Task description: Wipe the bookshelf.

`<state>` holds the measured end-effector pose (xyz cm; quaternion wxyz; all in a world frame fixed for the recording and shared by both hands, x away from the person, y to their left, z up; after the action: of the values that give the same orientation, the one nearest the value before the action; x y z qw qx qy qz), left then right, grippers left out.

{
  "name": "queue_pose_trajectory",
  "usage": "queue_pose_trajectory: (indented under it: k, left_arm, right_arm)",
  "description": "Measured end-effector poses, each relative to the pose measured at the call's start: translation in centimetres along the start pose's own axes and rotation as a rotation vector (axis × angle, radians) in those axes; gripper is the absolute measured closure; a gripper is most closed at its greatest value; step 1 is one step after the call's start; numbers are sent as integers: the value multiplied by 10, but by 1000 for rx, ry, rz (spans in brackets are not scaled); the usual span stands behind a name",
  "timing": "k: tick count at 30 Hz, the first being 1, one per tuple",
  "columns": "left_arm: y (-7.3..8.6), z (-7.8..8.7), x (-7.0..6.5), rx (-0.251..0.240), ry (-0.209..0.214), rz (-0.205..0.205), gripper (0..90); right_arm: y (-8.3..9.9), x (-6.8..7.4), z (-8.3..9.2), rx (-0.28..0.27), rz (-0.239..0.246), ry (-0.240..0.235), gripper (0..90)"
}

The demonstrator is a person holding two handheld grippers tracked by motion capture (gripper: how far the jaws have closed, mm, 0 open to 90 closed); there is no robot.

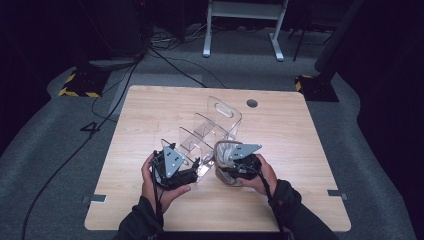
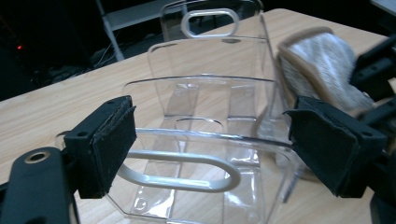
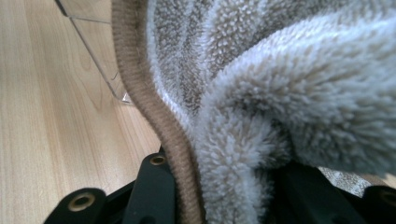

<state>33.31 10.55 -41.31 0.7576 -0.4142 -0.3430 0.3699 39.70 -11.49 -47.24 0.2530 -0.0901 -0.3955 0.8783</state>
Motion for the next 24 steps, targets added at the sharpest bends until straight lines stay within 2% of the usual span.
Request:
queue_pose_trajectory:
  k: [3,4,7,8,9,10,12,14,15,16,17,18,19,20,21,22,24]
  left_arm:
    - [0,-3,3,16,-35,32,152]
    - [0,-3,3,16,-35,32,152]
    - [-2,-8,11,54,-96,88,155]
    - [-2,-8,11,54,-96,88,155]
    - [-2,-9,15,57,-109,105,155]
    - [-1,-9,22,58,-122,140,155]
    - [1,-9,30,62,-131,161,156]
    - [2,-8,33,63,-115,169,171]
    - [2,-8,34,57,-75,183,171]
    - [2,-6,33,55,-57,171,210]
    - [-1,-1,26,43,-27,102,212]
    - [-3,2,22,26,9,73,226]
    - [-3,2,22,26,9,73,221]
    - [-6,7,9,1,75,19,217]
    - [-7,8,3,-7,119,-6,224]
    - [-7,9,-2,-2,134,-31,223]
    - [-7,8,-6,6,137,-41,218]
  right_arm:
    - [0,0,1,-3,2,5,695]
    - [0,0,1,-2,2,8,693]
    - [1,0,2,2,-2,15,691]
    - [1,0,2,2,-2,15,691]
    - [2,0,2,1,-3,15,691]
    - [2,-1,4,0,0,19,690]
    - [3,-2,6,-3,-5,17,690]
    - [4,-3,7,-3,-7,17,689]
    - [4,-3,8,-5,-10,15,689]
    - [5,-4,9,-6,-14,13,689]
    - [6,-4,11,-9,-11,10,688]
    - [6,-4,13,-11,-11,11,688]
    - [7,-4,14,-12,-12,12,688]
    - [7,-5,17,-16,-11,12,688]
    - [8,-5,19,-18,-13,12,688]
    - [9,-6,22,-20,-15,14,688]
    - [11,-7,25,-23,-18,16,688]
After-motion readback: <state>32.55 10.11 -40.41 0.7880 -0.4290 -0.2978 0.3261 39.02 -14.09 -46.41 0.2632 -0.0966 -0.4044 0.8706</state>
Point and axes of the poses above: each handheld gripper's, and its own axes: z roughly backward along the jaws, y roughly out of its underside, x roughly to its left, the point moved 3 cm from there along -z, roughly forward along the jaws, and after that the axes turned 8 degrees about -z, right-handed, at the moved point
